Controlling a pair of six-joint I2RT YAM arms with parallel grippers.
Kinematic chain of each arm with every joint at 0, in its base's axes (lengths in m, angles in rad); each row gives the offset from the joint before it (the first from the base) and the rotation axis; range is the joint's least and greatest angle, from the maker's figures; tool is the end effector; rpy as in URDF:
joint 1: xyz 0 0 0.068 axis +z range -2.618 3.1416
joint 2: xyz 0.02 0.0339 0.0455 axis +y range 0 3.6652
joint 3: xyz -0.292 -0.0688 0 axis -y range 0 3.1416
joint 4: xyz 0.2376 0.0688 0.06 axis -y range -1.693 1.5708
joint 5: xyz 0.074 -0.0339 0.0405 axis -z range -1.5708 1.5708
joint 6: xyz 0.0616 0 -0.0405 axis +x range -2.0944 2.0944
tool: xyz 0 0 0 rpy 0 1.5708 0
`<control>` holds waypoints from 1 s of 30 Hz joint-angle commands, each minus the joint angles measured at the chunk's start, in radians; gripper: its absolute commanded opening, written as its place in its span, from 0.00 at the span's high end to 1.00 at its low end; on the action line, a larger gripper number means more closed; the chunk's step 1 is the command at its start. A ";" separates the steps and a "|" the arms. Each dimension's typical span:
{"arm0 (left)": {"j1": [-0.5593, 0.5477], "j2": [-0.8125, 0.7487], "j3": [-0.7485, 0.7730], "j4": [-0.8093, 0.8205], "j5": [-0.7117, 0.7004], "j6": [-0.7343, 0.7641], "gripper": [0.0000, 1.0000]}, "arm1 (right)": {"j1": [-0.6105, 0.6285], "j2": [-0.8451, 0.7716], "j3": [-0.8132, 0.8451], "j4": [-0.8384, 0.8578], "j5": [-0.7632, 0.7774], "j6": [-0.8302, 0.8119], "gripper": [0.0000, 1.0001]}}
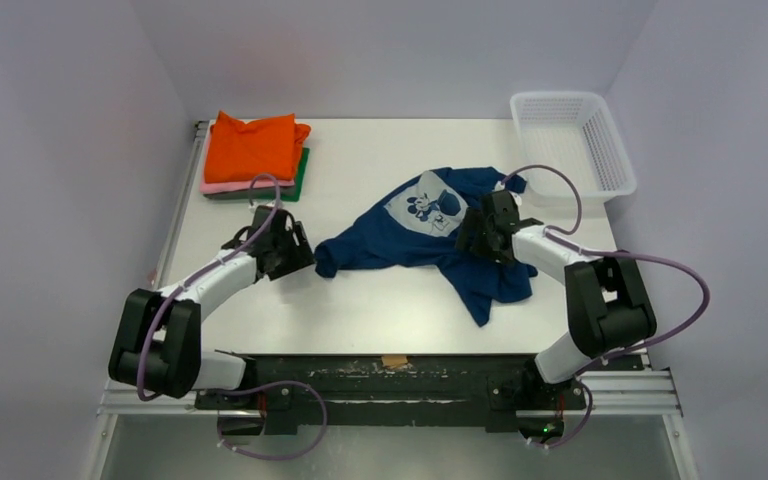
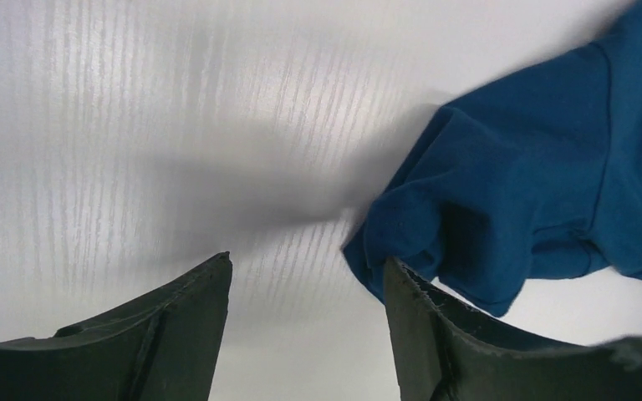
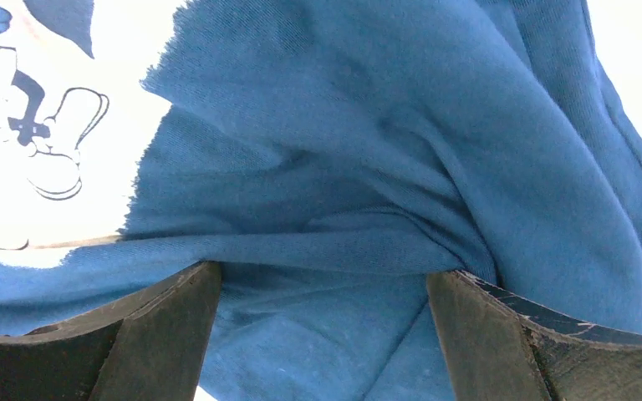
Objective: Fold and stack the t-shirts
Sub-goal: Flatten out the tshirt
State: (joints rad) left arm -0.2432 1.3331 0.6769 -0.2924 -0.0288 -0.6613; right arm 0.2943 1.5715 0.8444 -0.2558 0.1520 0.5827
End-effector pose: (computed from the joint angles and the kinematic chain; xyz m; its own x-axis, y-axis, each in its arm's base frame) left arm 0.2480 -0.0597 0.1897 -0.7603 -0.4439 -0.4743 -0.3073 0.8890 -0.3395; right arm 0.3017 0.0817 0.1801 -0.7785 0.3324 -0.5324 0.2659 0.9430 0.2000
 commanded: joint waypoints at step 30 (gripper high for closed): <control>-0.178 0.022 -0.011 0.103 -0.114 0.018 1.00 | 0.383 -0.406 -0.250 -0.428 0.168 0.209 0.29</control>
State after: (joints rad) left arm -0.4168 1.4834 0.7101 -0.1635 -0.0349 -0.6518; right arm 0.6506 1.1427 0.6563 -0.5957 0.2634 0.6746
